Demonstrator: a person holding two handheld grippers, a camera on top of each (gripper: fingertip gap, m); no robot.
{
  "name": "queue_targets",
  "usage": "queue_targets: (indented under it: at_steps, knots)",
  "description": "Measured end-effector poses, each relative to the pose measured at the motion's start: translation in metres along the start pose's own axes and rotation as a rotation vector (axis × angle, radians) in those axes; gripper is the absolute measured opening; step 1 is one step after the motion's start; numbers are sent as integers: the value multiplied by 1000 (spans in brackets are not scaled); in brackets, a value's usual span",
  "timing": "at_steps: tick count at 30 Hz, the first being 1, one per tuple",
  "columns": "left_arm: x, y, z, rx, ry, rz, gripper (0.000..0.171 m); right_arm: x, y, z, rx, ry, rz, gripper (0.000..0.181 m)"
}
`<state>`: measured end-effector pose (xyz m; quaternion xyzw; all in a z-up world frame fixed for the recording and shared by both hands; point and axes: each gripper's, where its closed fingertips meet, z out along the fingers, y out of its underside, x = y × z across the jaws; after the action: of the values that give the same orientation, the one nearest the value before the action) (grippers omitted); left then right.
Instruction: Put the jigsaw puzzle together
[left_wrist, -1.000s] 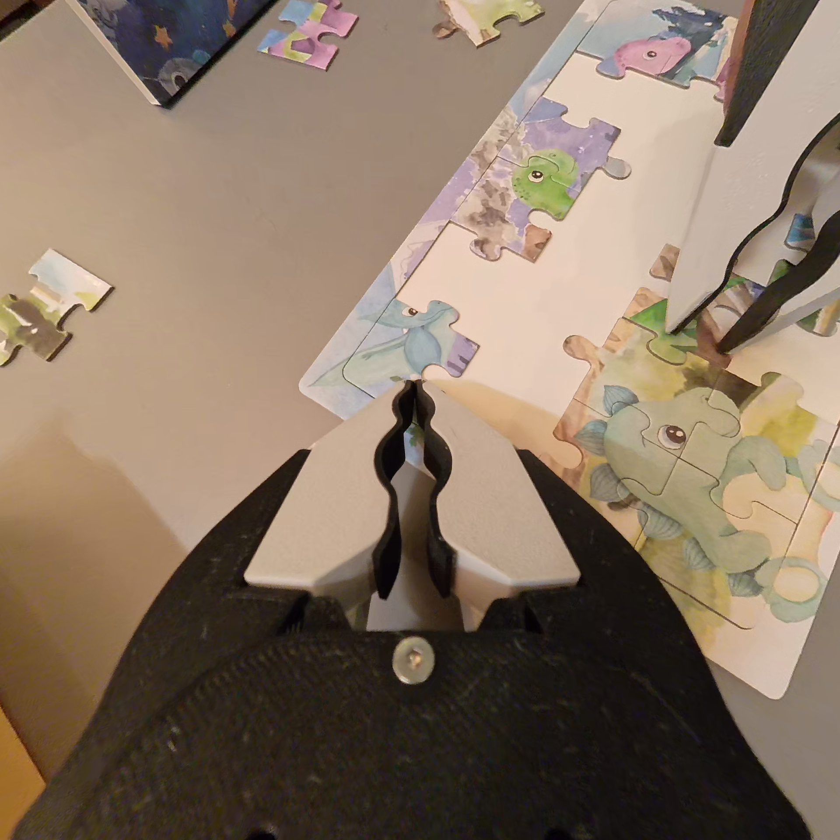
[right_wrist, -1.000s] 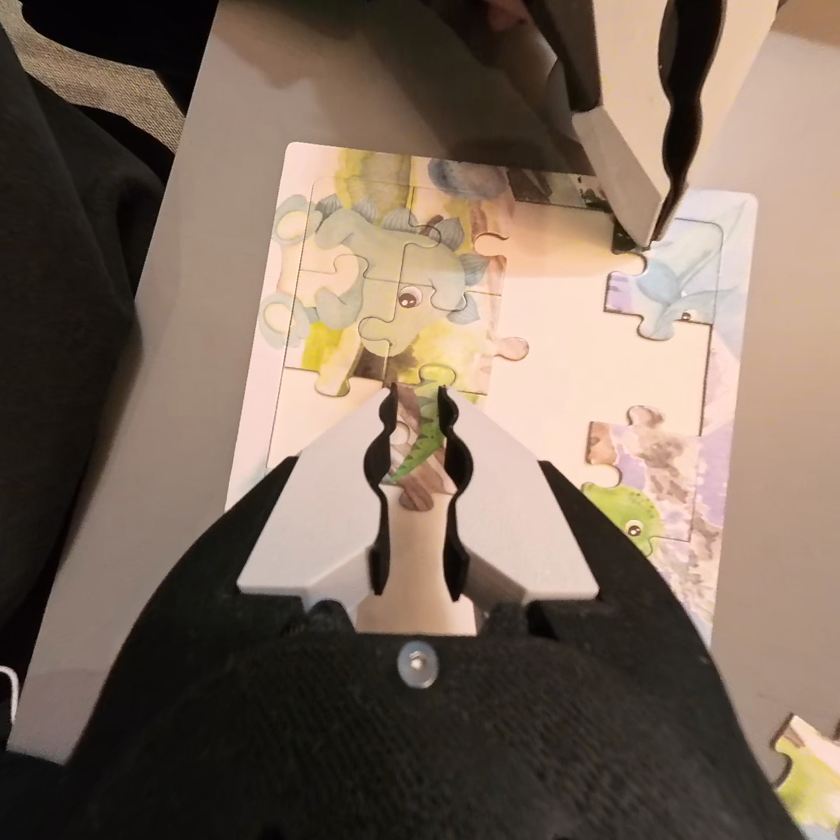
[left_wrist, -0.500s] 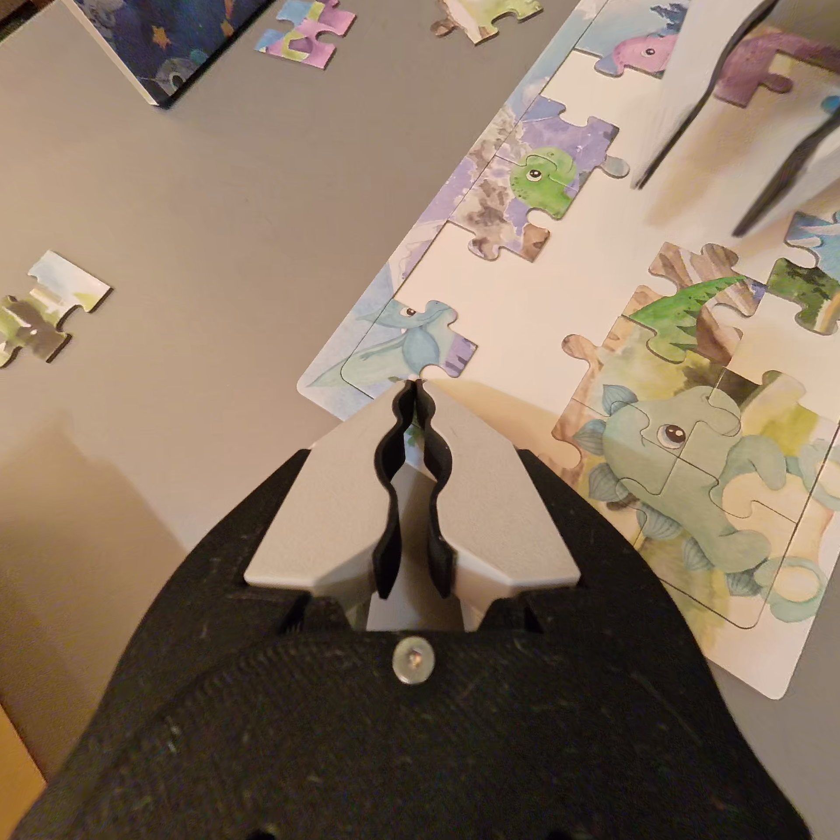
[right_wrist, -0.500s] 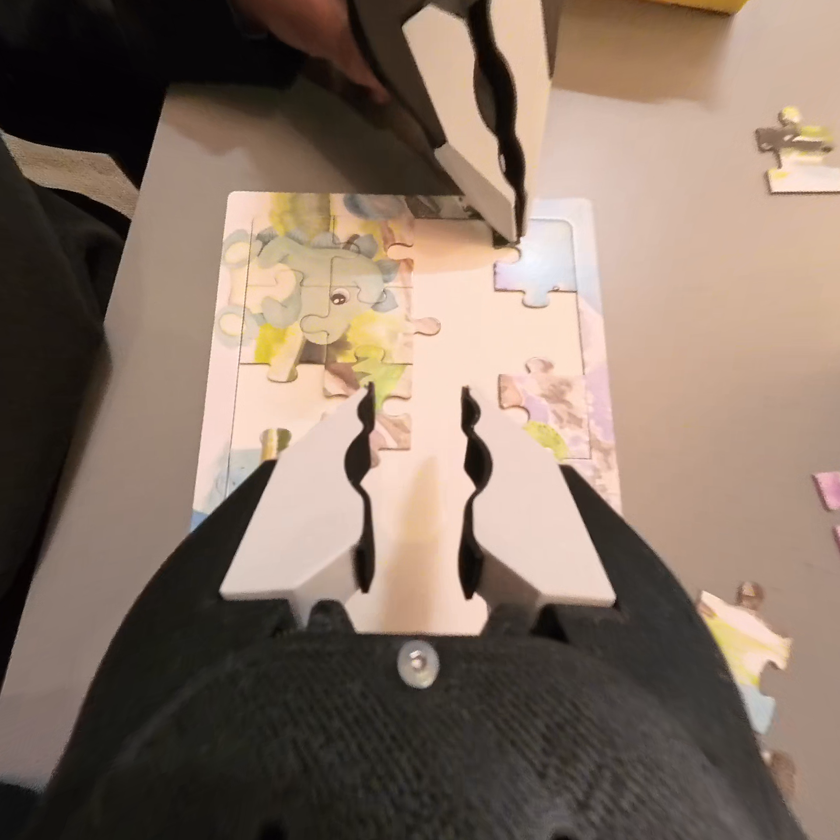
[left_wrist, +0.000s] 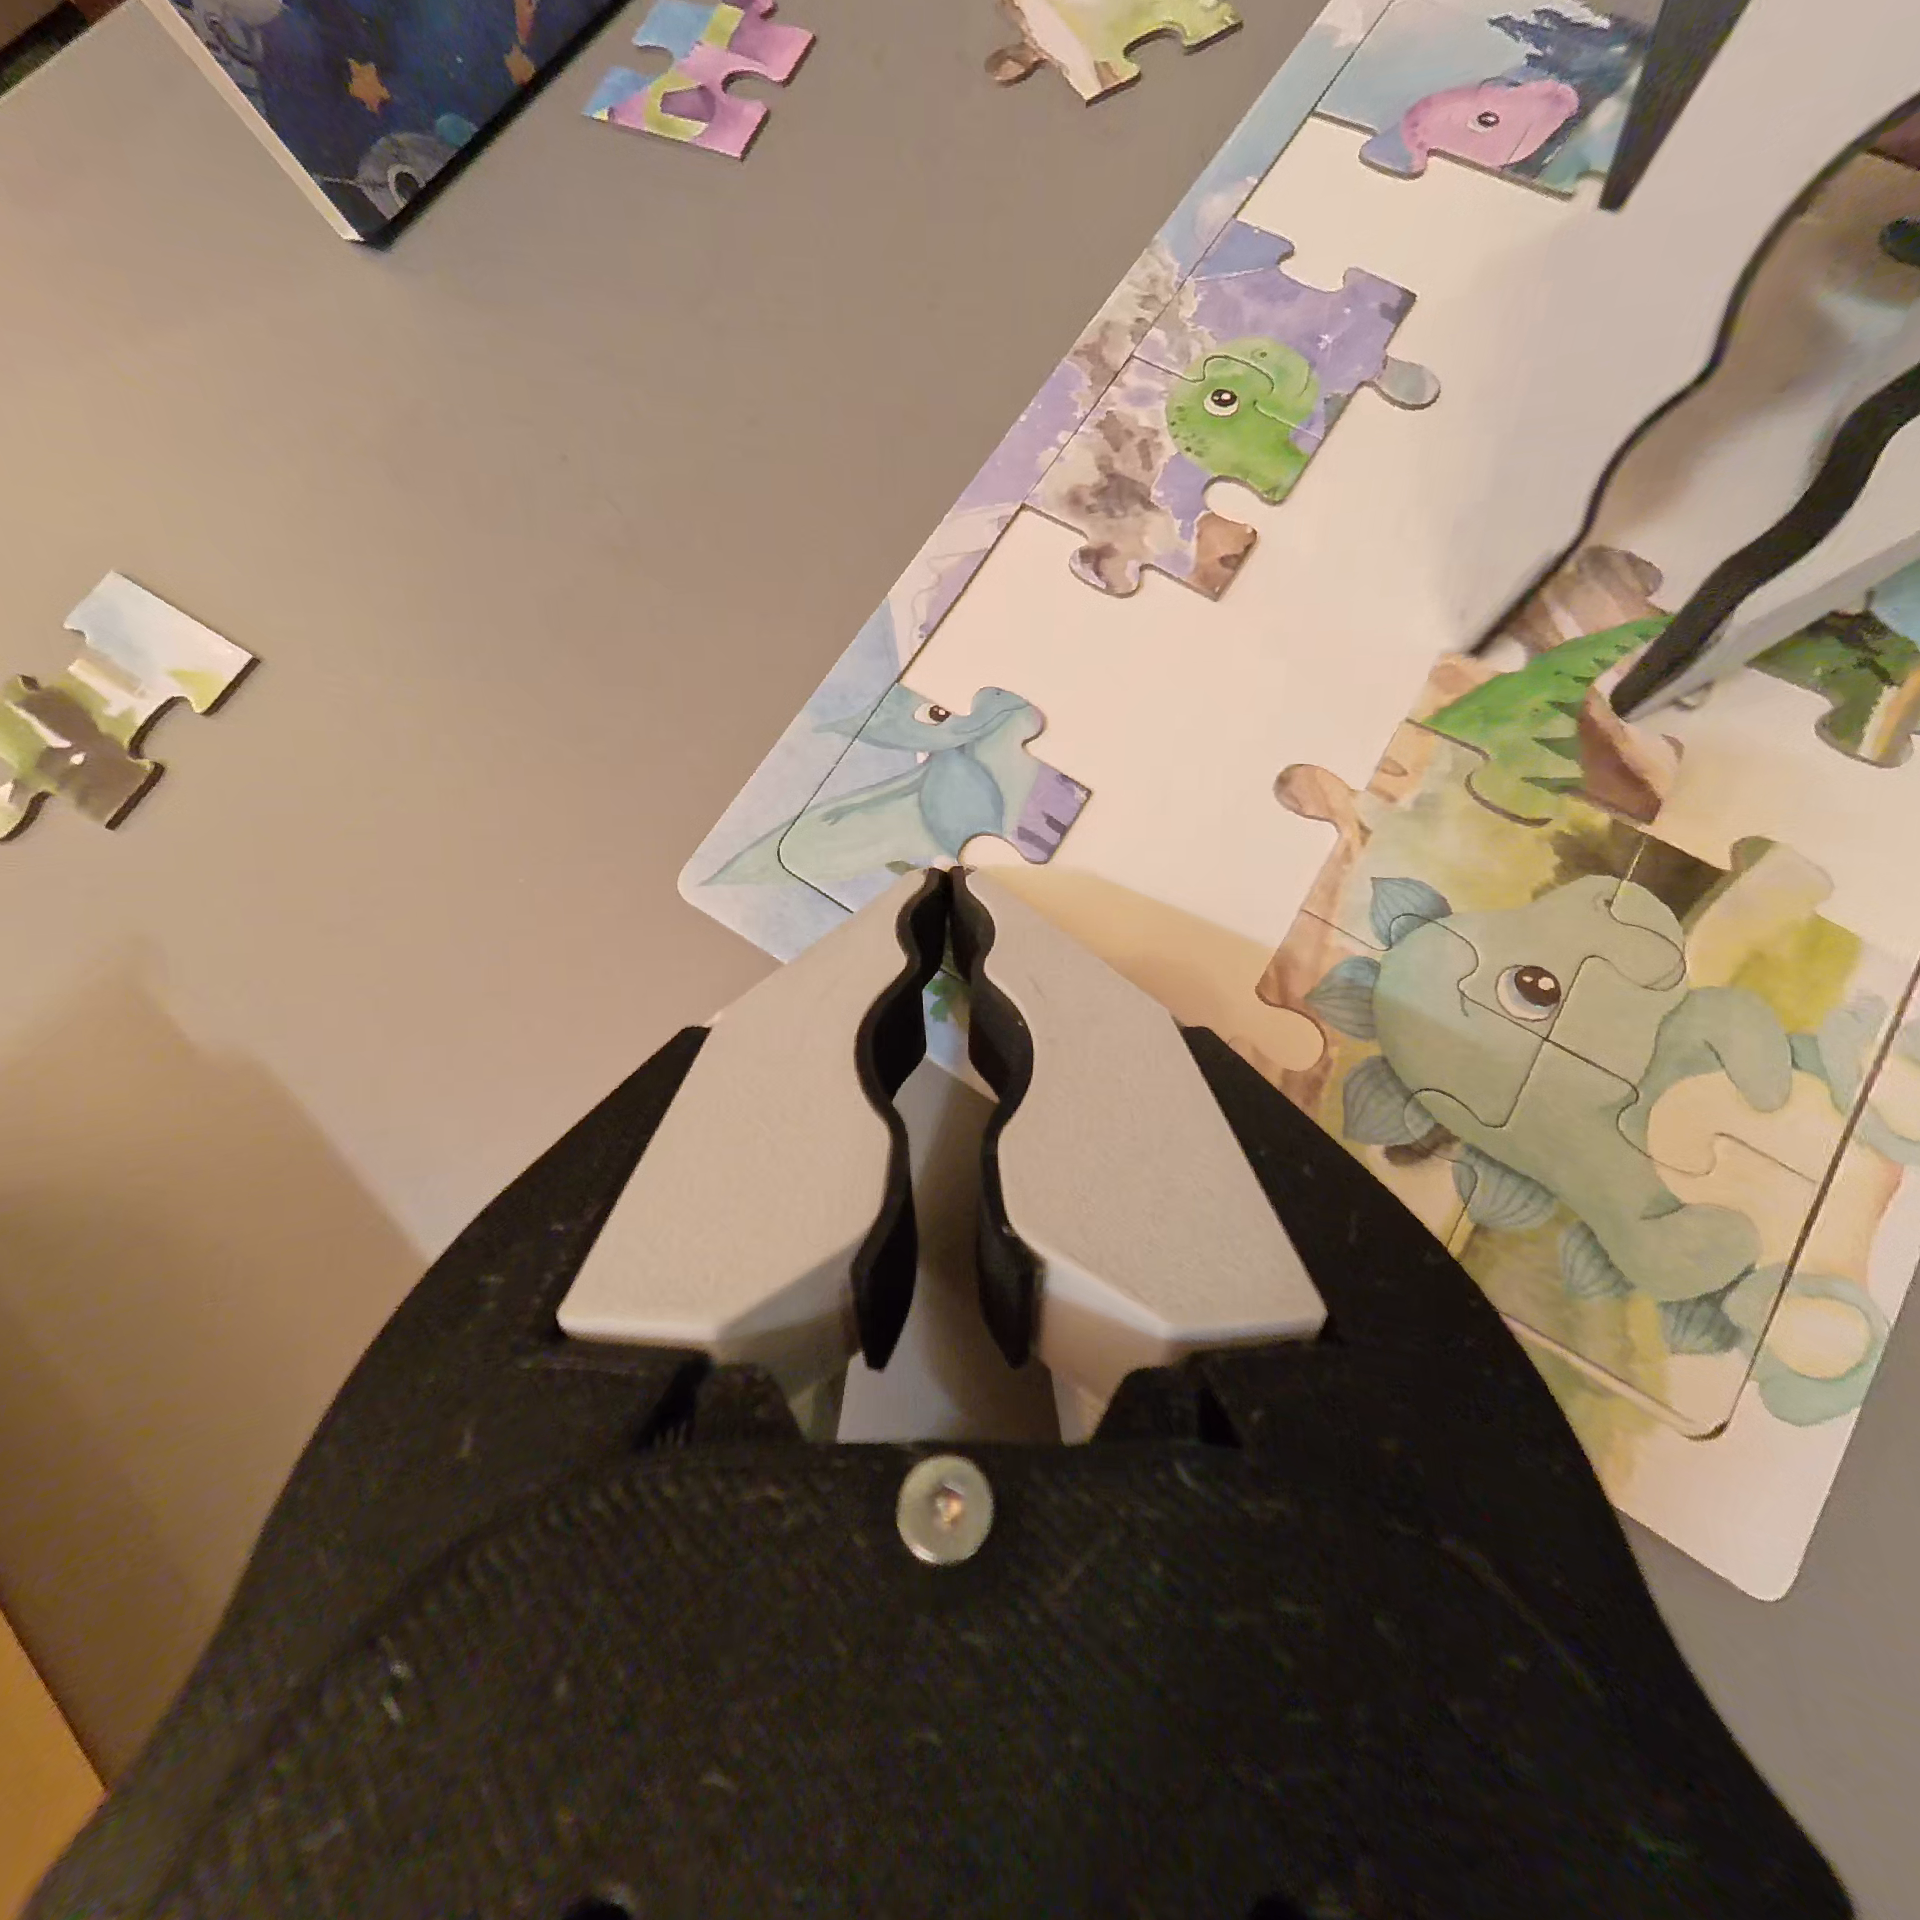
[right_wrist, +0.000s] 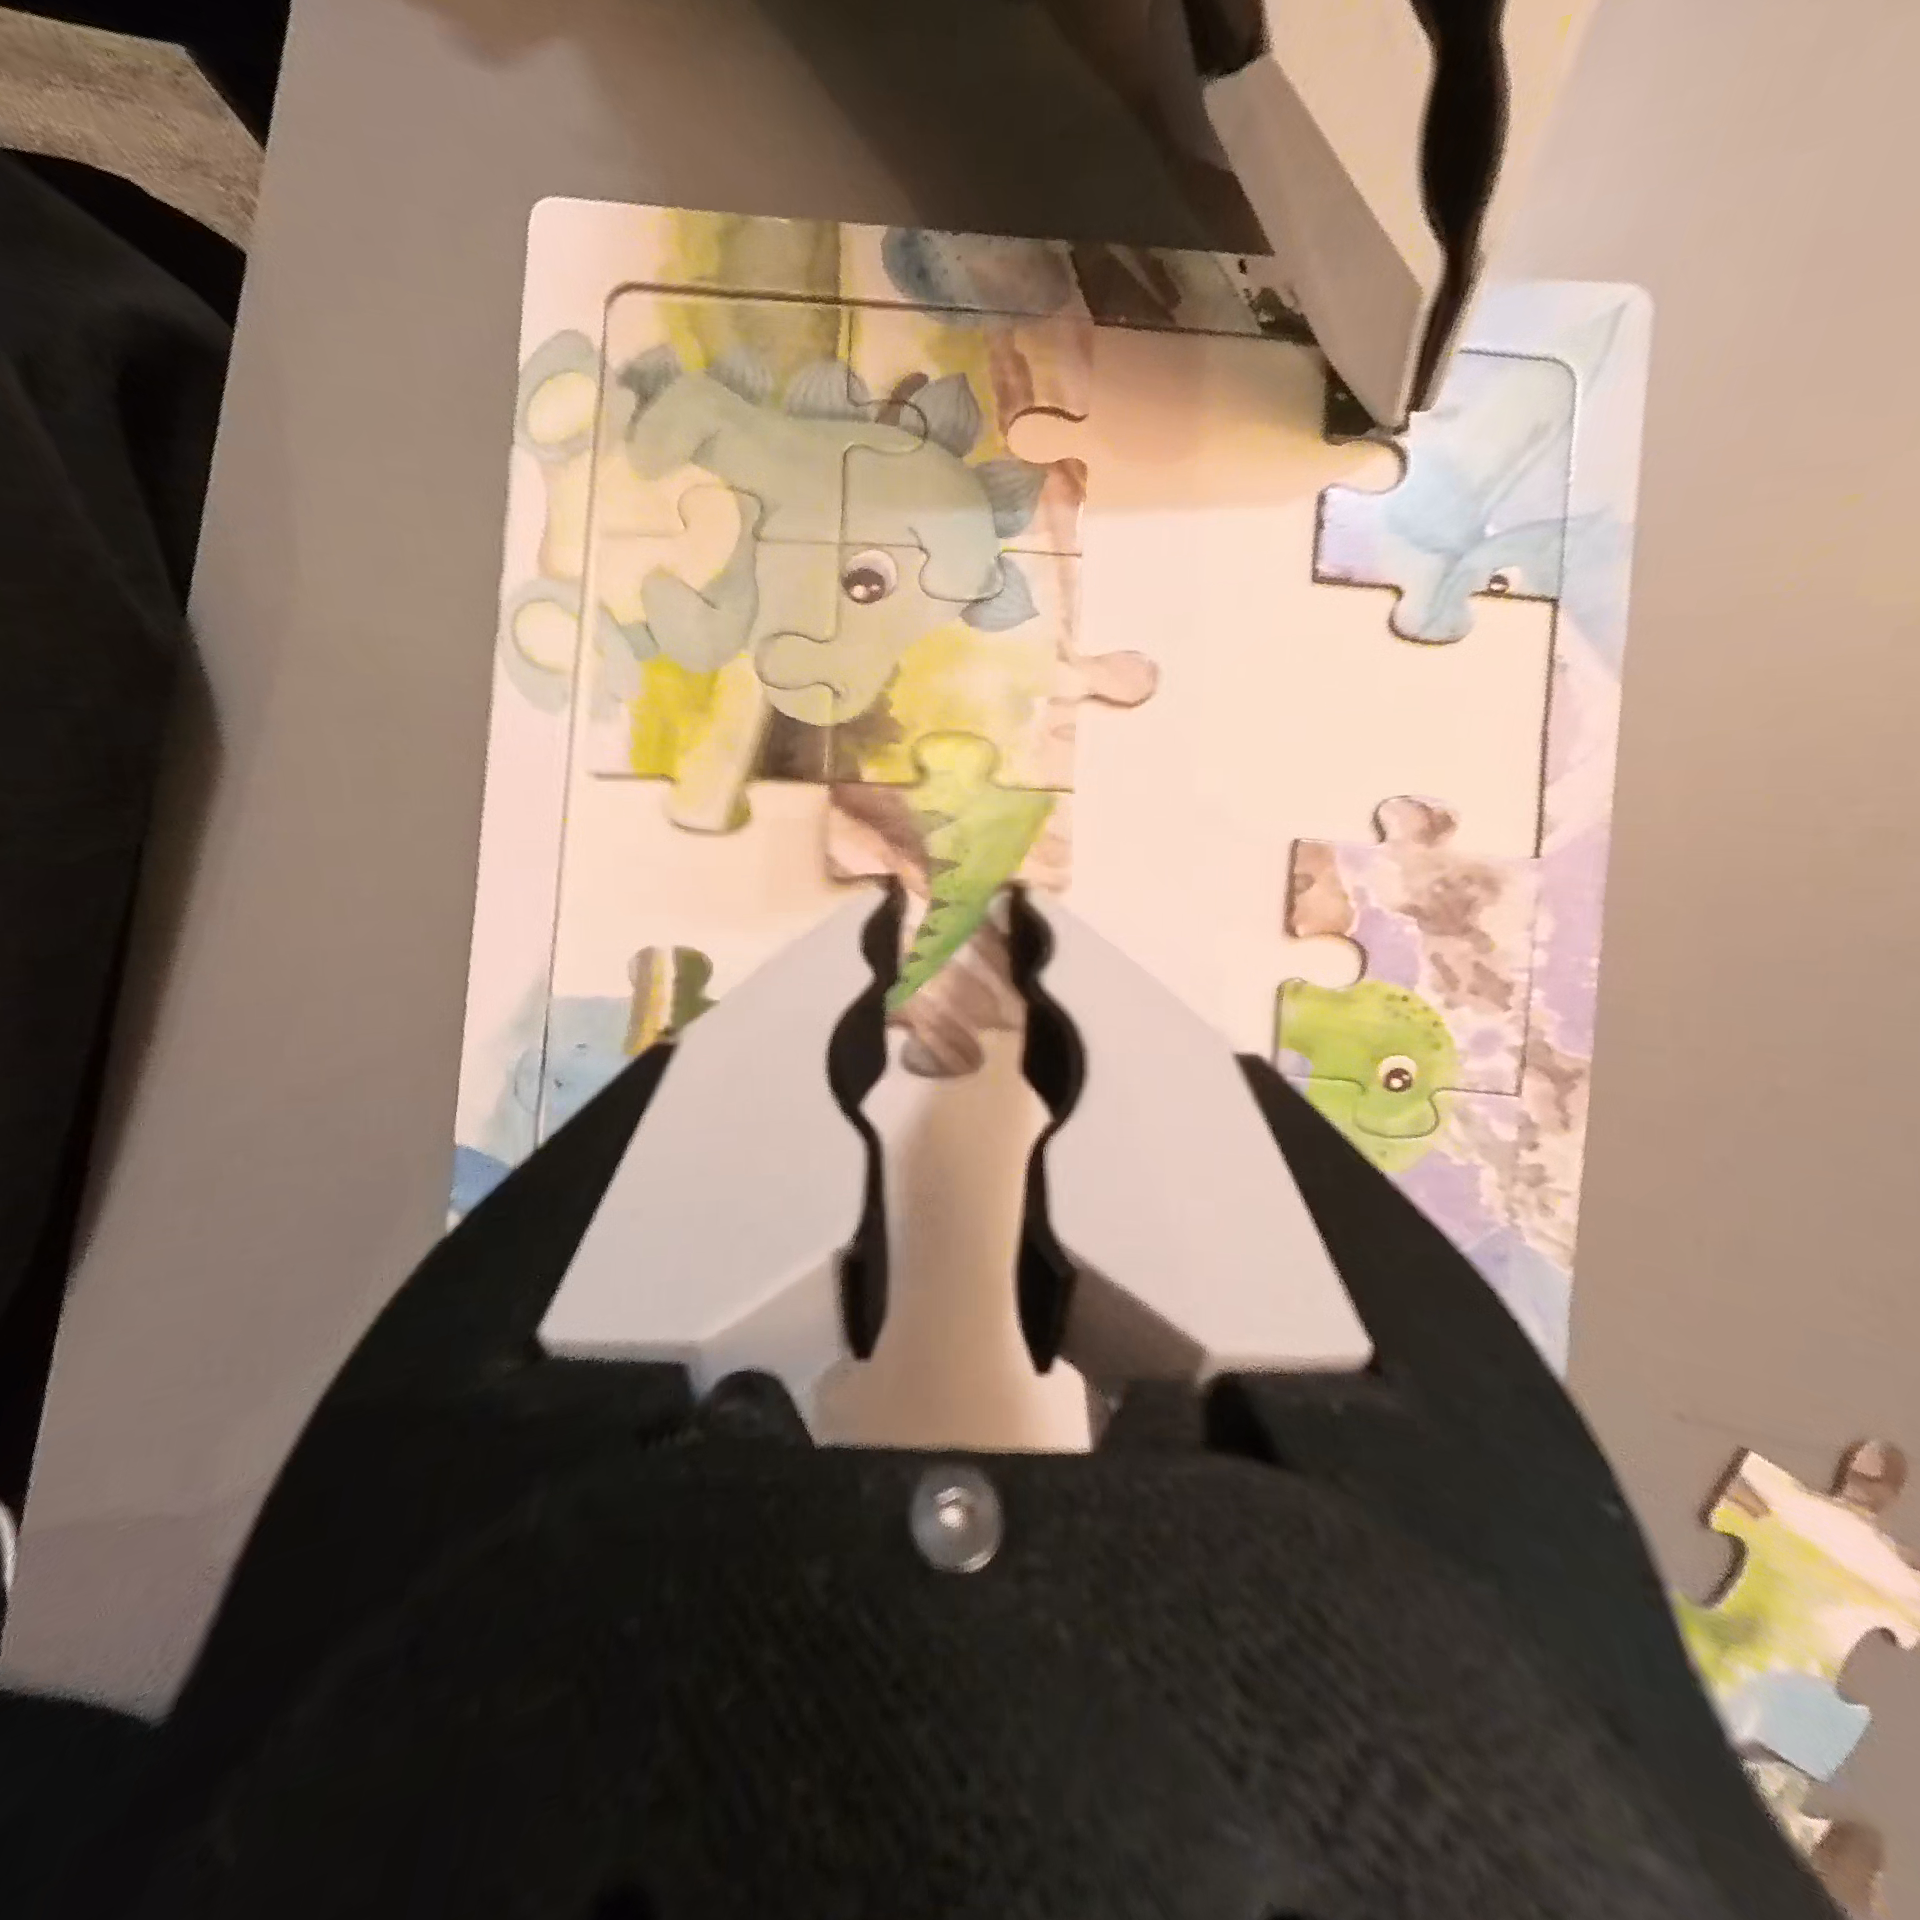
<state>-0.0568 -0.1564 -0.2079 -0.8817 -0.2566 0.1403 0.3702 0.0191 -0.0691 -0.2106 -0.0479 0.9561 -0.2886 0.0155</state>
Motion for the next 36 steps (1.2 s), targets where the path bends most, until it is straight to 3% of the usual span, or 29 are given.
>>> queue_targets:
  at_steps: [7,14,22,28,33,36]
  knots:
    - [0,0,0,-1,-1,0,0,3,0,-2,4,9,6,14]
    - [0,0,0,-1,0,2,0,4,-9,-19,99,5,25,14]
    - [9,-5,0,18,25,47,0,32,5,-56,184,156,105,14]
    - [9,-4,2,9,5,74,0,41,57,-117,232,381,288,14]
    - [10,-8,-1,39,19,50,0,-8,139,-157,112,507,503,15]
    - [10,-11,-2,54,17,44,0,-49,167,-163,107,490,609,15]
